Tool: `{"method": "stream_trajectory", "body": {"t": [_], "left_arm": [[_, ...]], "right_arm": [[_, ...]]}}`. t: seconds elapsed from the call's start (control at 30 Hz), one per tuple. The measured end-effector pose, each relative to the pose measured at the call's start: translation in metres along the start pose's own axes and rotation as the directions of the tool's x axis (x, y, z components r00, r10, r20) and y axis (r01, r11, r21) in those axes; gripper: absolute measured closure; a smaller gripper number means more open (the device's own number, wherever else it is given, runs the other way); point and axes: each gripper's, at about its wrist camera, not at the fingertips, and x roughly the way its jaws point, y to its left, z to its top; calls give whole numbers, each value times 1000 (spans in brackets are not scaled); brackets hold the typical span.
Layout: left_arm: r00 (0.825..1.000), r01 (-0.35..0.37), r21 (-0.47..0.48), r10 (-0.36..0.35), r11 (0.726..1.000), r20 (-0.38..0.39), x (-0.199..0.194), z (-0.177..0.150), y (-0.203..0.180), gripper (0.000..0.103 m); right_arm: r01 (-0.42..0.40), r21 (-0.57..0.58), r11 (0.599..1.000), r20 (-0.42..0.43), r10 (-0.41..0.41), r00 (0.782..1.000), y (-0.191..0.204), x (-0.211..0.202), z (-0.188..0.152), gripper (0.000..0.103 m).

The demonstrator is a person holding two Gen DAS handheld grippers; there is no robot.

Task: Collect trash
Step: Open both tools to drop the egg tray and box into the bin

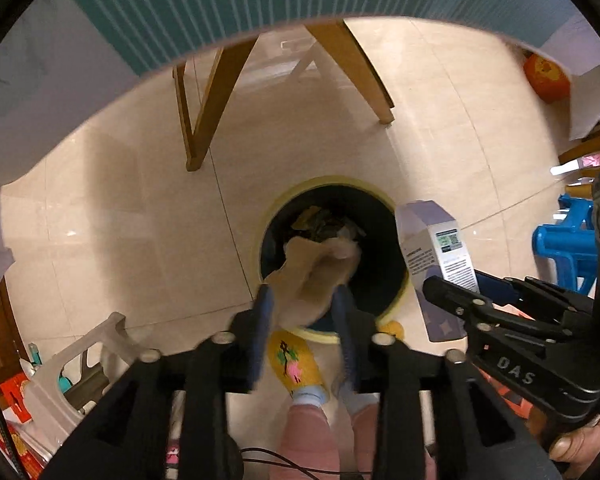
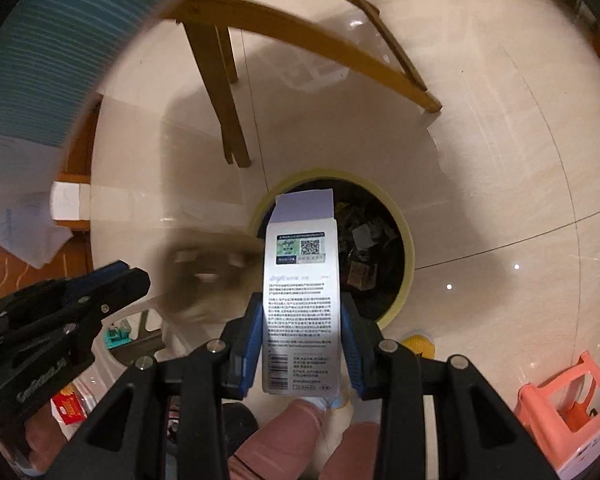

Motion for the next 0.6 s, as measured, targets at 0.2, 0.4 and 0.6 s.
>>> {"method": "stream_trajectory", "body": {"t": [0.2, 0.4, 0.6], "left_arm": [[1000, -15, -22, 15, 1000, -5, 19, 4, 7, 41], [999, -34, -32, 34, 999, 15, 9, -1, 18, 29], [997, -41, -59, 45, 997, 61, -9, 0, 30, 21]], "right_arm": [[10, 16, 1000, -28, -9, 1000, -4, 37, 9, 66], [19, 24, 1000, -54, -17, 998, 6, 50, 8, 63], [41, 12, 999, -32, -40, 999, 13, 41, 11, 40]]}}
